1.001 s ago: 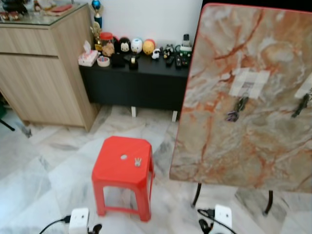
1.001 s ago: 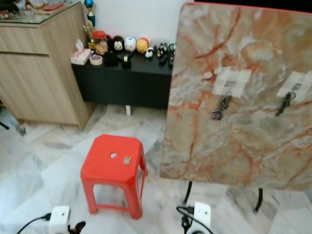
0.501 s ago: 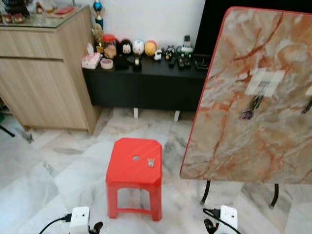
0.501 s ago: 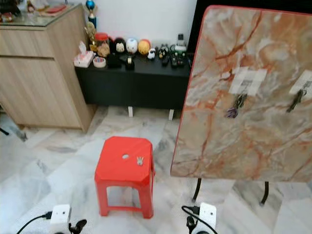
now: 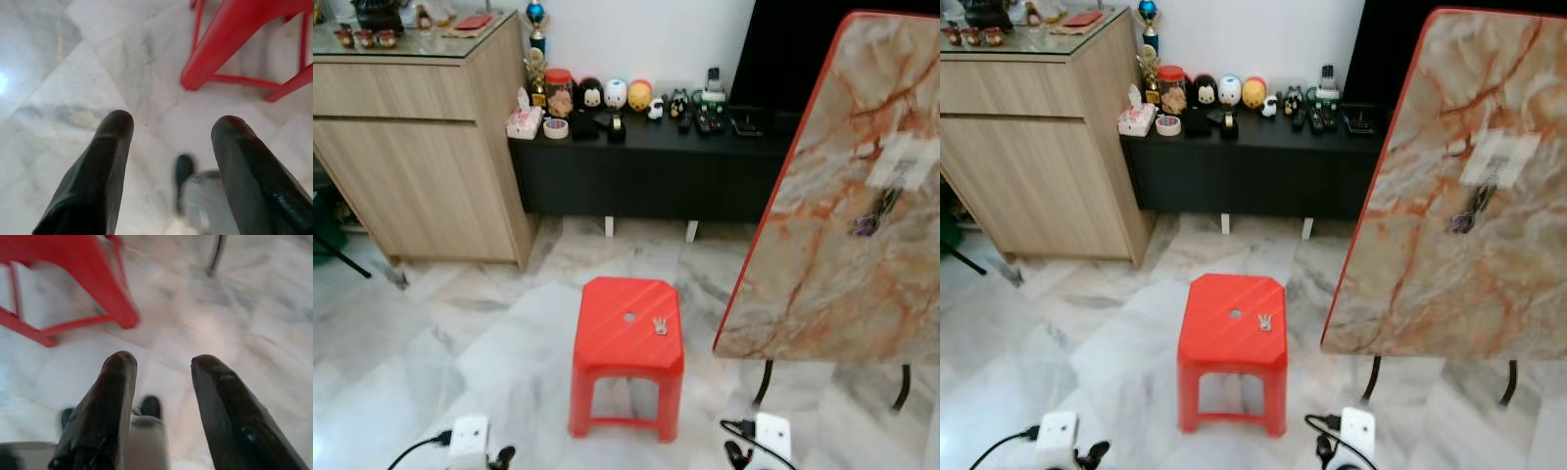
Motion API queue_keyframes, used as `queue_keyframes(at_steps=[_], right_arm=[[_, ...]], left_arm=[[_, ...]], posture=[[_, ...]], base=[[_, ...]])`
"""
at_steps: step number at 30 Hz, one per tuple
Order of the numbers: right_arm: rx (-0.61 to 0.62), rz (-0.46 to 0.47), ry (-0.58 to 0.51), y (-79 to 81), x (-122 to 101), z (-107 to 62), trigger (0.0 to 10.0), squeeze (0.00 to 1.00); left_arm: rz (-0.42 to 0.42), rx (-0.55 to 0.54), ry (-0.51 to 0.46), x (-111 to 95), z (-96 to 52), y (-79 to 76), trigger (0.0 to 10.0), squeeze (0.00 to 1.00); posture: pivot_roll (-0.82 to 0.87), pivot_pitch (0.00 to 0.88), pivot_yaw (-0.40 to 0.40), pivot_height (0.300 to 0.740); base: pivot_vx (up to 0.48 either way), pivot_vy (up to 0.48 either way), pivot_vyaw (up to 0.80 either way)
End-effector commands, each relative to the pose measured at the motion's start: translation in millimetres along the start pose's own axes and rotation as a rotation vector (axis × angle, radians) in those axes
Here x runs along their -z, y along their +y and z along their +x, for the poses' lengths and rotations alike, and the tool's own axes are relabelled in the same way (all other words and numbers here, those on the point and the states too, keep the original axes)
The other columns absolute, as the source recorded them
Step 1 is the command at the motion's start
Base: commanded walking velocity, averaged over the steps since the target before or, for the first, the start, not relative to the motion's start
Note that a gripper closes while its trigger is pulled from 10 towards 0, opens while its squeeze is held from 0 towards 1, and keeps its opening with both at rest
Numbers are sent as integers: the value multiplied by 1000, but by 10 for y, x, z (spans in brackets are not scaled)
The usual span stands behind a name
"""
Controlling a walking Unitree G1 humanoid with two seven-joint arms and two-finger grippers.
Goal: Hang keys on a hook
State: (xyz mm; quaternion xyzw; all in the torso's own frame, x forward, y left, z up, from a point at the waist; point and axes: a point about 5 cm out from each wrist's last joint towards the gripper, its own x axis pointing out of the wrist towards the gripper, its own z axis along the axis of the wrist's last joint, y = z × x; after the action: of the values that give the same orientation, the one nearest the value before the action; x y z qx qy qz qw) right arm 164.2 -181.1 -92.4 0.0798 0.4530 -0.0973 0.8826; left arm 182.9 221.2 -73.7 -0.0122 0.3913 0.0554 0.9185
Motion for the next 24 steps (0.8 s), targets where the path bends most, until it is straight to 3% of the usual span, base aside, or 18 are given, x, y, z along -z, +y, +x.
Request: queue_keyframes(at_steps=[1,24], right_arm=[[-12,-10,-20,63,-70,16,10000,0],[-29,-19,-3,89,-26,10,10000,0]], left_arm=[[19,-15,1,-12,-5,68,10000,0],[14,-27,32,56,-26,108,10000,0]], posture=[[37,0,-55,740],[43,0,-58,740]], base=[[0,337,0],[0,337,0]])
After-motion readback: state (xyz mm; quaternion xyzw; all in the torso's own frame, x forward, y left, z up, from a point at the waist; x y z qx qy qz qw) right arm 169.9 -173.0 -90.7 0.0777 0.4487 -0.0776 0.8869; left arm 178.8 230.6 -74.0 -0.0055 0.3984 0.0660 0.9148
